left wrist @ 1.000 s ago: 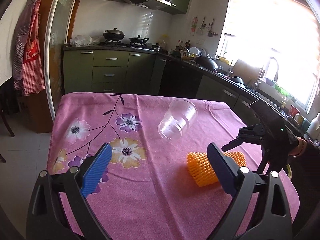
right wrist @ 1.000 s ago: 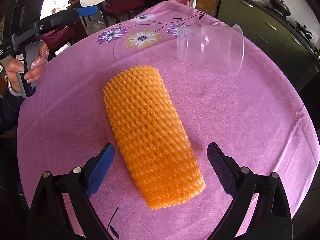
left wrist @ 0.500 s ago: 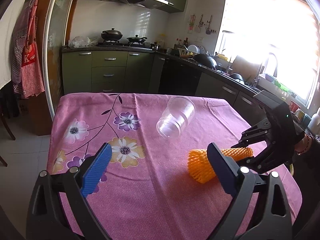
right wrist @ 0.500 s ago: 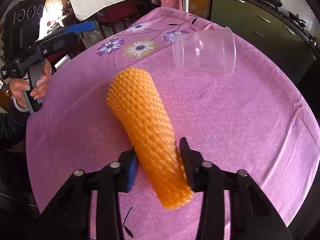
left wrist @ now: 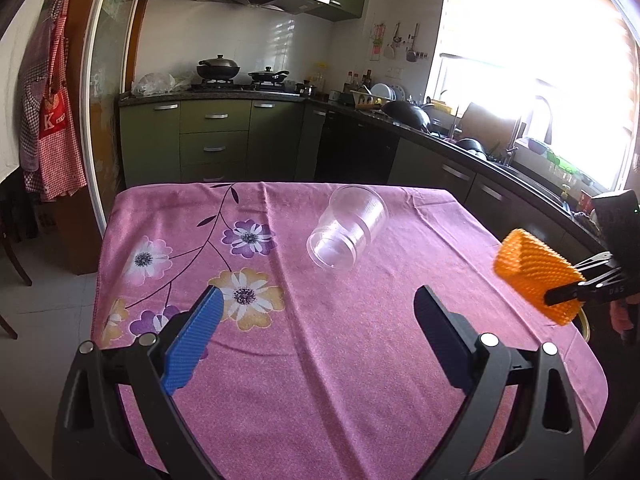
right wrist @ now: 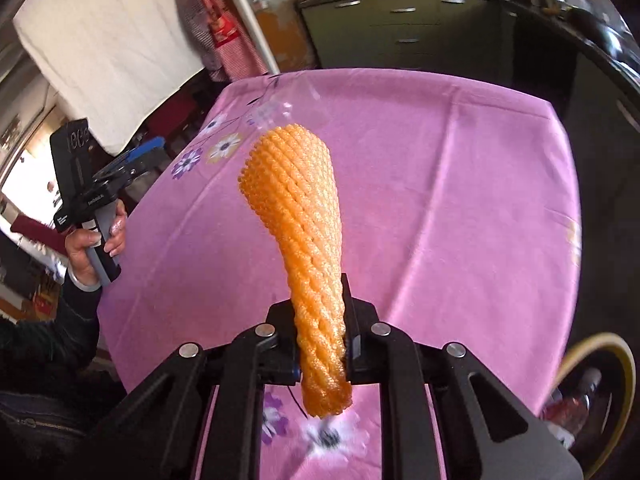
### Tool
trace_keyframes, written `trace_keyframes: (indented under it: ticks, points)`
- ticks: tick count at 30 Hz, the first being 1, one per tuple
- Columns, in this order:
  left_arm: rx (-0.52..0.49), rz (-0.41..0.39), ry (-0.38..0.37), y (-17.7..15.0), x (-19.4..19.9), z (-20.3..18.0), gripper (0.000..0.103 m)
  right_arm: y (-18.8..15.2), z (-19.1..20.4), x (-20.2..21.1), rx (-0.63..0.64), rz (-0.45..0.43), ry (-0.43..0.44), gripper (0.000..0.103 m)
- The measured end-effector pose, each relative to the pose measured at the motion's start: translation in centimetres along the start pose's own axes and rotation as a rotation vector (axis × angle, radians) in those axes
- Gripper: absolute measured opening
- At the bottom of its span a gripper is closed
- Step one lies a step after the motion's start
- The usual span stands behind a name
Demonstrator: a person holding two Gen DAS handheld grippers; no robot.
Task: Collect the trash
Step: 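Carry the foam sleeve over the bin and open the right gripper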
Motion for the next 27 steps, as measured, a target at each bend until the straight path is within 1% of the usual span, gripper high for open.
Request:
trace_keyframes:
  ticks: [2,4,8,10,12,13,15,16,17,18,19,20,21,23,24,27]
  points:
    - [-0.007,-0.001,-0.004,0.0,0.0,-0.2,0.091,-1.9,-3.1,3.4,-0.077,-0.037,-0.1,0.015]
    - [-0.012,0.001,-0.003,0.0,0.1,-0.4,0.092,-4.1,-6.6,6.1,-0.157,-0.053,-0.215,0.015]
    - [-0.014,0.004,-0.007,-0.2,0.0,-0.4,0.092,-9.5,-14.2,9.9,-0.342,-0.039,-0.422,0.017]
    - [-0.014,0.007,-0.009,-0.2,-0.1,-0.5,0.092,-12.3,-17.7,11.0,-0.447,-0.032,-0.476,0.017]
    - [-0.016,0.01,-0.006,-0.3,-0.1,-0.5,0.092,-14.2,-20.1,11.4,-0.51,-0.02,-0.528,0.017]
    - [-0.016,0.013,-0.006,-0.4,-0.2,-0.5,0.092,-15.1,-21.1,11.3,-0.538,-0.012,-0.546,0.019]
    - [-0.018,0.02,-0.005,-0.5,-0.4,-0.6,0.092,-16.1,-22.4,10.9,-0.573,-0.004,-0.565,0.023]
    - [-0.02,0.023,-0.005,-0.6,-0.4,-0.6,0.092,-16.6,-23.2,10.7,-0.586,0.001,-0.581,0.031]
    - [-0.021,0.025,-0.005,-0.6,-0.5,-0.6,0.092,-16.8,-23.6,10.5,-0.589,0.005,-0.601,0.04]
    - [-0.023,0.027,-0.004,-0.7,-0.6,-0.7,0.092,-17.0,-23.7,10.5,-0.59,0.002,-0.627,0.048]
    - [-0.026,0.028,-0.003,-0.8,-0.6,-0.7,0.092,-17.1,-23.9,11.0,-0.601,-0.012,-0.665,0.058]
    - [-0.028,0.03,-0.001,-0.8,-0.6,-0.7,0.092,-17.2,-23.6,11.5,-0.614,-0.042,-0.682,0.058]
    - [-0.031,0.032,0.002,-0.8,-0.7,-0.7,0.092,-16.9,-23.0,12.2,-0.622,-0.083,-0.678,0.059]
    - [-0.032,0.038,0.008,-0.9,-0.9,-0.7,0.092,-16.0,-20.9,13.9,-0.61,-0.189,-0.639,0.067]
    - [-0.032,0.042,0.006,-1.0,-1.0,-0.7,0.092,-15.7,-19.6,14.5,-0.596,-0.219,-0.631,0.069]
    - [-0.045,0.051,0.002,-1.2,-1.1,-1.0,0.092,-14.7,-16.7,15.0,-0.547,-0.242,-0.646,0.07]
Point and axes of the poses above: each gripper's, at about its wrist camera, not at the fingertips, and x roughly against the way its jaws point, z to its left, y to its top, the point moved 8 cm from there along -x, roughly the way its jaws point, and after that the axes turned 2 degrees about x, right-handed, at the moved point
